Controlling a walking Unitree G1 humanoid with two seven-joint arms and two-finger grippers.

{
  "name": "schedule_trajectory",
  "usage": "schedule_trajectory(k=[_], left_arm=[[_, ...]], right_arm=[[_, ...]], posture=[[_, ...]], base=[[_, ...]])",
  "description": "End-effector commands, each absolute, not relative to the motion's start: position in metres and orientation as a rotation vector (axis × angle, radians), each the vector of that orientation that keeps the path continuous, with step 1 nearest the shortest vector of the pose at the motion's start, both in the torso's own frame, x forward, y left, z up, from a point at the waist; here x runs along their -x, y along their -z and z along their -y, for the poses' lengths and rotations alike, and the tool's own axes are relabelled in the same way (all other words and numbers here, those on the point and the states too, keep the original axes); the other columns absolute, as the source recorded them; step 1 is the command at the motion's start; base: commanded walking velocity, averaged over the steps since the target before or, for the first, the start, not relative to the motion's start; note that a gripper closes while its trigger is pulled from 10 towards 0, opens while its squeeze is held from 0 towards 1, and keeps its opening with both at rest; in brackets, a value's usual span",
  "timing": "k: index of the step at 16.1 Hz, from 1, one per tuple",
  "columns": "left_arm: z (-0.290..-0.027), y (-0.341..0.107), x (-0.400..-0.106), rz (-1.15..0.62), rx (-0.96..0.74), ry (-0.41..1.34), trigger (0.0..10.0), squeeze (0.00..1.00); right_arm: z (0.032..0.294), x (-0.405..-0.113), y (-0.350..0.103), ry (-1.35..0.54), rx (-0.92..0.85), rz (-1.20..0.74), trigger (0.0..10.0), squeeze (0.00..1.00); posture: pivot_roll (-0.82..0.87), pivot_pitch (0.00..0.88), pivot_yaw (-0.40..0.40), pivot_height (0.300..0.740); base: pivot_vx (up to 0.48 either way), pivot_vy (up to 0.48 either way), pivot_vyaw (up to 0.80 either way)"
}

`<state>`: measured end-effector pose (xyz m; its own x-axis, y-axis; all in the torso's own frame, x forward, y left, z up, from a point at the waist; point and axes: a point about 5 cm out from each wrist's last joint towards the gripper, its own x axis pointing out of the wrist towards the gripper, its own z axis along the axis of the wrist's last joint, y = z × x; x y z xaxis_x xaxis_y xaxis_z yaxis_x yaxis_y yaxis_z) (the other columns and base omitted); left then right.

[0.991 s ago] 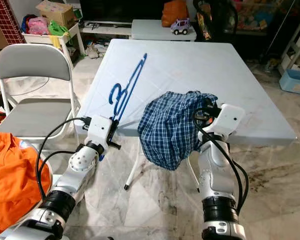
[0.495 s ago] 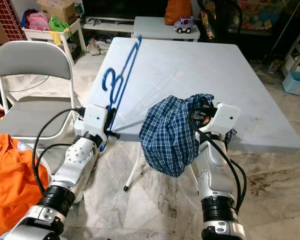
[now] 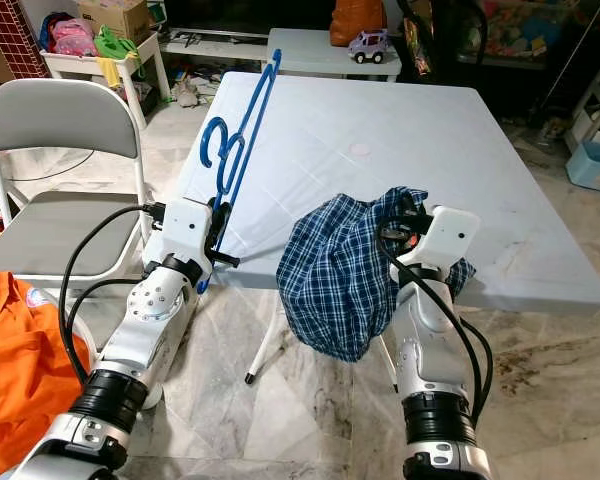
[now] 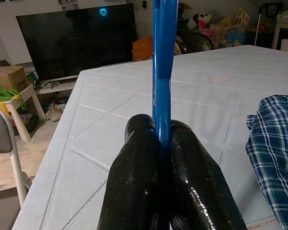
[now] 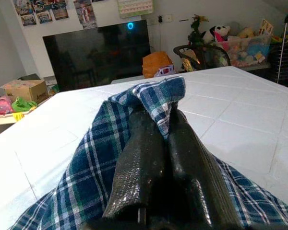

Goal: Hang hanger

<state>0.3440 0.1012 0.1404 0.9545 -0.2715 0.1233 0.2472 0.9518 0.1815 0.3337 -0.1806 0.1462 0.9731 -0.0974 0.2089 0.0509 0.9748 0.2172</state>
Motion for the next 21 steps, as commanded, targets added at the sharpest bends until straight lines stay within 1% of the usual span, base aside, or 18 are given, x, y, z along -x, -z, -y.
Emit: schedule_trajectory(k=[1,14,15,19,21], left_arm=[[-0.102,-0.135,-0.341,0.123,-0.173,0.258,10.0,0.00],[-0.096,-0.132,-0.335,0.111,-0.166,0.280,10.0,0.00],[-0.096,-0.131,-0.335,0.099,-0.165,0.272,10.0,0.00],[-0.097,-0.128,-0.331,0.089,-0.166,0.248,10.0,0.00],[-0.099,-0.125,-0.327,0.079,-0.167,0.230,10.0,0.00]], right_arm=[[0.182,-0.334,-0.149,0.068,-0.195,0.224,0.0,0.00],[0.181,-0.334,-0.153,0.060,-0.180,0.236,0.0,0.00],[0.181,-0.334,-0.153,0.059,-0.179,0.235,0.0,0.00],[0.178,-0.335,-0.153,0.020,-0.161,0.218,0.0,0.00],[0.177,-0.348,-0.166,-0.037,-0.150,0.216,0.0,0.00]], posture=[[0.25,0.000,-0.100,0.740],[0.24,0.000,-0.110,0.740],[0.24,0.001,-0.110,0.740],[0.25,0.014,-0.129,0.740],[0.25,0.031,-0.149,0.740]], base=[[0.330,0.000,0.00],[0.480,0.000,0.00],[0.319,0.000,0.00],[0.000,0.000,0.00],[0.000,0.000,0.00]])
